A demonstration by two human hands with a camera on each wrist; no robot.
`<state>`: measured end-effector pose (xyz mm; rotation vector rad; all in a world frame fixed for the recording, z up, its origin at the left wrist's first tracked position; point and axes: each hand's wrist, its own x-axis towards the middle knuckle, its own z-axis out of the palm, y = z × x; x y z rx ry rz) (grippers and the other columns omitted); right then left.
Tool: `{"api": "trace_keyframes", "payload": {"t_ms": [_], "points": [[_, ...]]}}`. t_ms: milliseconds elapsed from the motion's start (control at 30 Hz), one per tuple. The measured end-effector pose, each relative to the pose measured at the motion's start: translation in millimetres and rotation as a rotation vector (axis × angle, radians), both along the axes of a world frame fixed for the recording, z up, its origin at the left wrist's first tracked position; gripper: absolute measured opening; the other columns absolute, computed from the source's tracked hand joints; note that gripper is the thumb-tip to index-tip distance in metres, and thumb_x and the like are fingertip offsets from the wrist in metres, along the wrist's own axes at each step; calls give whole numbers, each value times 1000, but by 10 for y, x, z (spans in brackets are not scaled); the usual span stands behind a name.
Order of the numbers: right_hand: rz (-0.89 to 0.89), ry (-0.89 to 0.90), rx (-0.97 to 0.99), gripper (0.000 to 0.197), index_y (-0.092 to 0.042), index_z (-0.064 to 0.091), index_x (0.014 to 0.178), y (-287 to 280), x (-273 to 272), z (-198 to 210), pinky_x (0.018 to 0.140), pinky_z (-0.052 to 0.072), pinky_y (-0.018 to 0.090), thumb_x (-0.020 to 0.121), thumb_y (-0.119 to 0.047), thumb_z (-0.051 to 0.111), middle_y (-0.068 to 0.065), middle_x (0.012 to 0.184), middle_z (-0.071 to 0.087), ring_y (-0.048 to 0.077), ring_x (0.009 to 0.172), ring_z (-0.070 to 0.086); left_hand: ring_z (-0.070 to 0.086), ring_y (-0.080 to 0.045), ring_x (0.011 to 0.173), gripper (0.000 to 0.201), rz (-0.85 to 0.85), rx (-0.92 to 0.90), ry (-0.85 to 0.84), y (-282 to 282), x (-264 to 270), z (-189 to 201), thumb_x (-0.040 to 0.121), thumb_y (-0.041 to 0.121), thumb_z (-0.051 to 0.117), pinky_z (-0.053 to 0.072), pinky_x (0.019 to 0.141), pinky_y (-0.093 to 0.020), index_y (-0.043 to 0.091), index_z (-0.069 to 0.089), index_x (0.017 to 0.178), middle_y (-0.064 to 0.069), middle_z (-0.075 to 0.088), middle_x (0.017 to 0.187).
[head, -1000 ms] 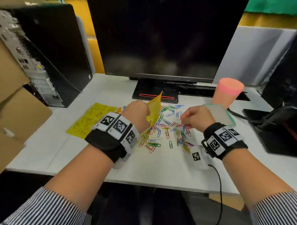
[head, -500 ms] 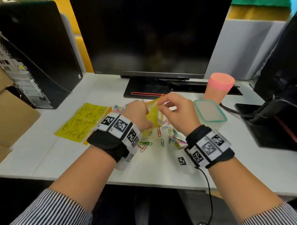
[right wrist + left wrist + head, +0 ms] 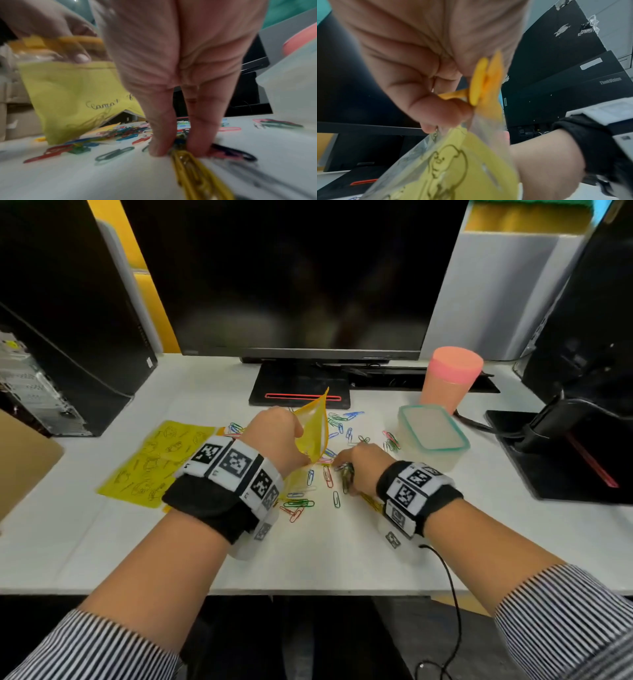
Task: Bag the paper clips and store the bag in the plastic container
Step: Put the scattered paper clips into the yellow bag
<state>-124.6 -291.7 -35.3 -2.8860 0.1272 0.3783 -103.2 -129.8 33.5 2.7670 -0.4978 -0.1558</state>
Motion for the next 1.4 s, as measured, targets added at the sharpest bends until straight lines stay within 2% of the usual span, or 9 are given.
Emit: {"api": "trace_keyframes", "payload": {"t_ms": [167,400,533,633,767,900,1000,1200,1400], "points": [[22,-36,-15,25,-9,70,100,72,224,2,87,48,29,82,1,57,13,108,67,30,103,62,51,-17,122,47,0,-3,1,23,-5,-6,79,29,72,44,94,-28,22,59,124,2,54,129],[-56,-176,95,21,-13,74,84,-94,151,-31,74,45,21,78,-1,59,5,94,71,21,86,63,53,-17,119,48,7,-42,25,-5,-36,-56,76,32,75,44,97,-31,20,61,120,1,55,127],[-321,-320,790,29,-17,67,68,-217,35,281,67,60,33,74,10,62,10,70,64,21,59,62,52,-18,120,54,-21,-47,68,-37,-32,-73,75,33,76,43,99,-29,17,60,124,0,56,128],[-268,-432,1102,27,-12,67,72,-108,-33,565,57,59,26,74,15,65,12,65,60,12,50,60,52,-18,119,58,-38,-33,65,-77,-46,-91,73,37,77,42,96,-27,16,59,124,-1,56,127],[-141,-385,882,19,-12,69,77,177,-53,600,60,57,29,74,7,70,7,63,61,15,53,59,55,-21,113,58,-57,-14,33,-135,-60,-95,70,40,78,44,88,-29,12,62,118,-5,59,118],[-52,-443,572,29,-21,73,95,202,-75,555,64,51,17,72,-4,75,-8,79,63,-1,68,56,57,-22,112,58,-34,-9,22,-116,-55,-74,71,39,77,45,87,-29,10,62,118,-6,60,118],[-150,-477,600,33,-20,68,94,-9,-193,587,61,59,36,71,4,70,3,85,61,21,63,63,54,-19,120,62,-13,-6,34,-82,-40,-60,72,39,77,44,97,-30,13,59,125,-3,59,128],[-236,132,71,53,-11,55,110,-352,-598,161,49,44,23,64,-12,81,2,88,53,17,60,52,51,-19,122,65,-18,7,6,-39,-39,36,73,40,76,43,95,-30,16,56,130,-1,54,132],[-173,48,-85,44,-7,62,111,-291,-410,-35,76,49,26,70,-17,75,9,111,63,25,101,60,53,-20,117,55,-7,-26,-49,54,7,146,76,37,74,43,89,-29,17,59,125,-2,56,128]]}}
